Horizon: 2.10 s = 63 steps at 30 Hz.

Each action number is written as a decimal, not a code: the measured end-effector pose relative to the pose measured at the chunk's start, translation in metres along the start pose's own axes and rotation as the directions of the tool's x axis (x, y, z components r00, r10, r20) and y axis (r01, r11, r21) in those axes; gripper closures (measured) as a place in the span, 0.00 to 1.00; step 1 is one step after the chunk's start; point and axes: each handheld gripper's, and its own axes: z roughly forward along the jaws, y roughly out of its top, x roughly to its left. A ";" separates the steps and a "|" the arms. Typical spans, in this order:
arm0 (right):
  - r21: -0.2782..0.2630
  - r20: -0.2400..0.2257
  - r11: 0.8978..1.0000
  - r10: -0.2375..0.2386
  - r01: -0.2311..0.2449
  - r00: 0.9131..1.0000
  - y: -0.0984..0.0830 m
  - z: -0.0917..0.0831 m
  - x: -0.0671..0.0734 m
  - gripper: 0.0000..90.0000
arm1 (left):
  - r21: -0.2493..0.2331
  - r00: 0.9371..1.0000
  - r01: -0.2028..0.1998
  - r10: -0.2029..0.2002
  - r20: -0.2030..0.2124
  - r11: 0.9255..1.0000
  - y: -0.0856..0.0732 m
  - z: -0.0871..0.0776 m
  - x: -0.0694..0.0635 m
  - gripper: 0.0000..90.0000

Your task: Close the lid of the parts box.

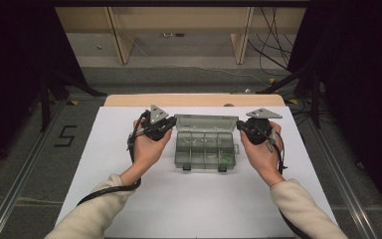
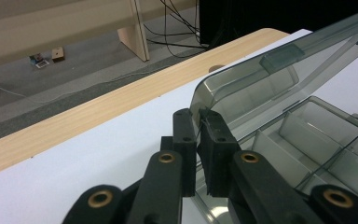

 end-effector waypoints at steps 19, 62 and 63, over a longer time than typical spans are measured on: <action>0.007 0.012 1.000 -0.004 0.004 1.000 -0.003 -0.002 0.002 0.97 | -0.003 1.000 -0.023 0.023 -0.005 1.000 -0.003 -0.003 -0.002 0.94; 0.010 0.010 0.999 -0.037 0.037 0.999 -0.011 -0.009 0.008 0.97 | -0.005 0.998 -0.057 0.057 0.003 0.998 -0.014 -0.011 -0.008 0.95; 0.018 0.010 1.000 -0.025 0.025 1.000 -0.011 -0.010 0.009 0.97 | -0.005 0.999 -0.048 0.048 0.003 0.999 -0.016 -0.011 -0.008 0.95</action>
